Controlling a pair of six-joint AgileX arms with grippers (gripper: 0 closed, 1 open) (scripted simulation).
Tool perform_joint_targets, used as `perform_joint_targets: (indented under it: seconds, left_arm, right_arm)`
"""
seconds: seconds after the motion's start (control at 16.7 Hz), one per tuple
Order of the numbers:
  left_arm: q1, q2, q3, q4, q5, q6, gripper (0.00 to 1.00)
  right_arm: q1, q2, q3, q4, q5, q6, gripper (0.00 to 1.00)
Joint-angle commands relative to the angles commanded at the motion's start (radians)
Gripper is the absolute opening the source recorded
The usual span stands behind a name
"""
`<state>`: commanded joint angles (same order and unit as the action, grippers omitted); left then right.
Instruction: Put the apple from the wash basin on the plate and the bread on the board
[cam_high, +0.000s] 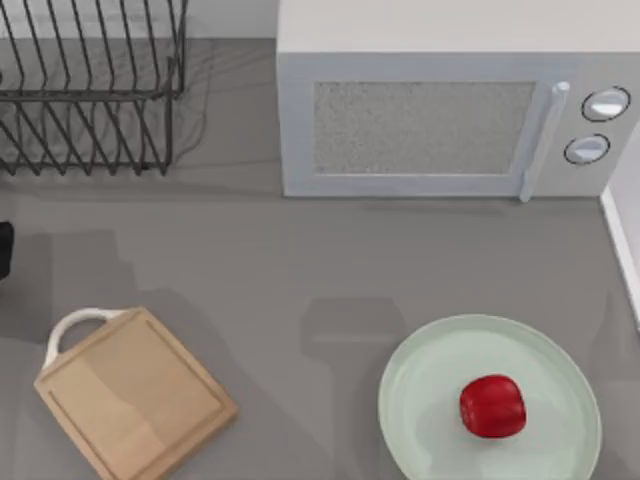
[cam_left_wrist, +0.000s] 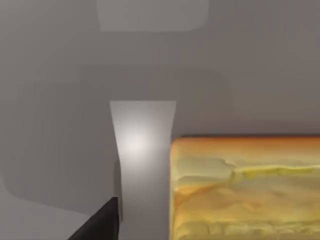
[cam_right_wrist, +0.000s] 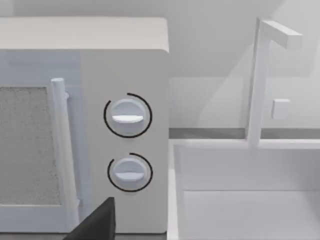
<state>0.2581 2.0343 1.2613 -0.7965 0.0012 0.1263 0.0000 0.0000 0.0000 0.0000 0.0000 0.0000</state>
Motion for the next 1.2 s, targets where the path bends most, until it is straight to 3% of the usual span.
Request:
perform_joint_targets:
  seconds: [0.54, 1.2]
  left_arm:
    - [0.000, 0.000, 0.000, 0.000, 0.000, 0.000, 0.02]
    - [-0.002, -0.018, 0.017, -0.021, 0.002, -0.001, 0.00]
  right_arm:
    - [0.000, 0.000, 0.000, 0.000, 0.000, 0.000, 1.00]
    - [0.000, 0.000, 0.000, 0.000, 0.000, 0.000, 1.00]
